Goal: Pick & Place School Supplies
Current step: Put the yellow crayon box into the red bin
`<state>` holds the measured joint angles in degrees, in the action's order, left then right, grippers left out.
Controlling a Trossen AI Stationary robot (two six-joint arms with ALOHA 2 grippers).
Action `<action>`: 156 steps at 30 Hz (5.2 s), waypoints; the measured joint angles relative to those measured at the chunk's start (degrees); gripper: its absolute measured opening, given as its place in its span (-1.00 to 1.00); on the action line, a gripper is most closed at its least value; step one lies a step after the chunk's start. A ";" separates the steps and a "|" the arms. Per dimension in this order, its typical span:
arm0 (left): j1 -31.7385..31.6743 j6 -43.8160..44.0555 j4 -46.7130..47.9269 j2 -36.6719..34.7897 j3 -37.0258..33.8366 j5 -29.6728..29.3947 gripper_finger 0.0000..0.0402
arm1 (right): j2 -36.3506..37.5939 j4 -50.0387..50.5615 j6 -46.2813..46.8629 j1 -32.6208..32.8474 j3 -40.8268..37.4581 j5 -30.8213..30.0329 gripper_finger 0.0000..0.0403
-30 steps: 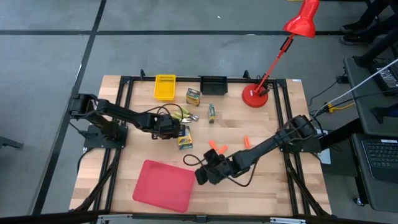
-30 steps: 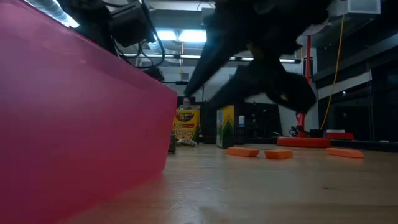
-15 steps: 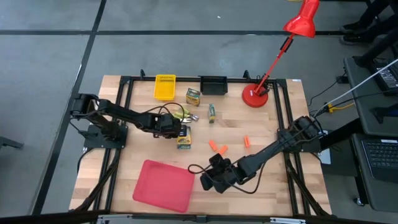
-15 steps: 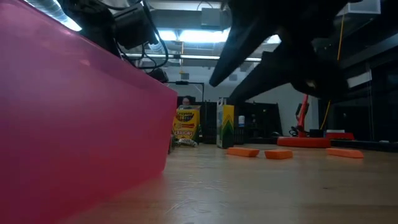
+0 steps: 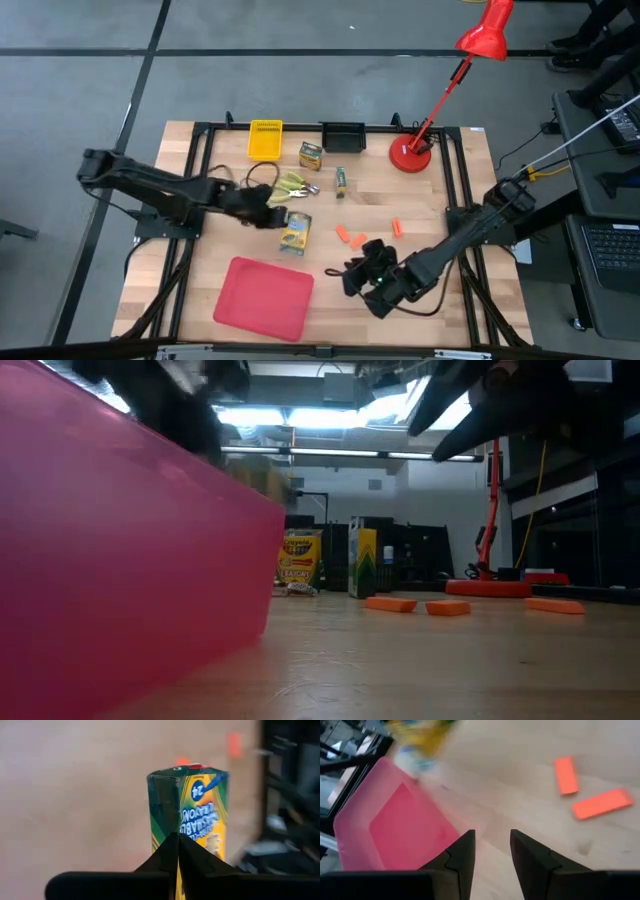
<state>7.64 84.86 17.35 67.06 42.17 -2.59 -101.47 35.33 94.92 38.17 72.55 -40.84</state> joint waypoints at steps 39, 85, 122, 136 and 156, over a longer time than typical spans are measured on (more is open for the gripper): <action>21.88 -3.99 -21.64 9.27 2.90 -37.90 -0.29 | 2.28 9.45 22.69 13.55 0.00 -11.93 -0.36; -38.25 -125.57 39.09 39.38 55.01 -0.44 -0.16 | 2.25 7.56 29.96 14.76 1.90 -22.82 -0.37; -40.94 -126.67 32.68 46.77 54.75 8.43 -0.23 | 2.23 6.23 30.68 13.49 1.92 -21.50 -0.37; -41.76 -122.43 31.84 47.33 54.75 10.77 -0.97 | 2.23 6.01 30.68 13.51 1.92 -21.27 -0.37; -30.75 -80.09 39.65 24.79 55.91 25.65 -0.98 | 2.23 4.06 25.32 14.15 1.92 -23.47 -0.37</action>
<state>-23.11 4.77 56.99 91.85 98.09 23.06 -99.24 39.40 120.24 52.32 74.48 -64.31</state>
